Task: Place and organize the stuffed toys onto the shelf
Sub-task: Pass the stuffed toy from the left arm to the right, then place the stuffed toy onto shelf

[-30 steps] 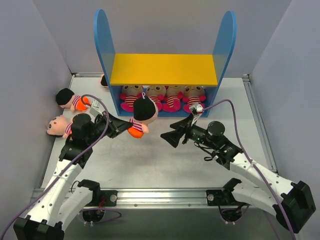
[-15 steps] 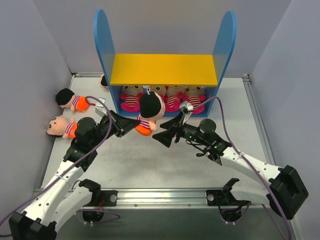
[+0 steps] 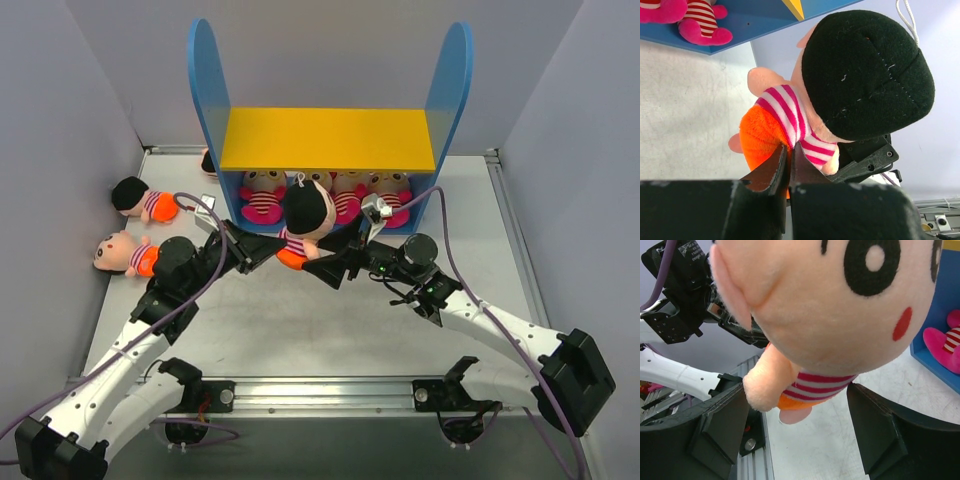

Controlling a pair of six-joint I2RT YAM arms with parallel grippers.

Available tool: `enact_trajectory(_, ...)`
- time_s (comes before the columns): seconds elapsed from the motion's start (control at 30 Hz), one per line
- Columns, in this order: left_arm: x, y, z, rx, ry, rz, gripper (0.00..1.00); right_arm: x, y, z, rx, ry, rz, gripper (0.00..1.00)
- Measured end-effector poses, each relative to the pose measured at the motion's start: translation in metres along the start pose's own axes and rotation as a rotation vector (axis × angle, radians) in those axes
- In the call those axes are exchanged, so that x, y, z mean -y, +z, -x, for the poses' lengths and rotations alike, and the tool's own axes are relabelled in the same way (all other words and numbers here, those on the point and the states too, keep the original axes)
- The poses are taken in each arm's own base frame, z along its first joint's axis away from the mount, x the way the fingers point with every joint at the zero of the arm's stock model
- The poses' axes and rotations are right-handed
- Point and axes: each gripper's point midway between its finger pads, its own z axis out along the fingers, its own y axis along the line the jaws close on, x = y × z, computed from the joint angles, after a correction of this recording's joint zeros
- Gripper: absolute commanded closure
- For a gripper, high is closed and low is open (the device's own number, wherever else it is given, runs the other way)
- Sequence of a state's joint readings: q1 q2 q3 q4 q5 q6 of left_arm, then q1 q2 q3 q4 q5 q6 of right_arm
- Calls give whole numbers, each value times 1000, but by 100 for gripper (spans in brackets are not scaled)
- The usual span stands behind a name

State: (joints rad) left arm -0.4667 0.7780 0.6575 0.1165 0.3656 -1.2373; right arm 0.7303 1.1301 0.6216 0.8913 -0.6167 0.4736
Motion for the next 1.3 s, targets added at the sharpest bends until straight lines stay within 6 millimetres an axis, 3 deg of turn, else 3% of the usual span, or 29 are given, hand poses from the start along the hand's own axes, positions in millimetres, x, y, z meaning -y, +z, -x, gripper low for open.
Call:
enact_trajectory(0.07,-1,1,-2,-5,-1,2,97,0,1,-1,0,2,5,29)
enact_trajectory(0.2,-6,1,-3,-9,-6,11,93,2,3,-4,-7,6,3,47)
enact_trajectory(0.3,-6,1,-3,-8,-3,11,87,3,4,-6,-12,6,0,72)
enact_trajectory(0.47,-12,1,-2,-2,20,34,75,4,4,-7,-18,-1,-3,100)
enact_trajectory(0.73,-28,-5,2,17,121,133,47,6,0,-13,-83,-13,-50,100)
enact_trajectory(0.87,-25,-13,14,52,223,190,37,6,-4,1,-106,-68,-104,100)
enact_trajectory(1.07,-19,-37,38,136,409,289,28,15,-10,47,-124,-177,-265,100)
enact_trajectory(1.3,-43,-76,58,208,598,477,26,33,-29,124,-117,-279,-565,100)
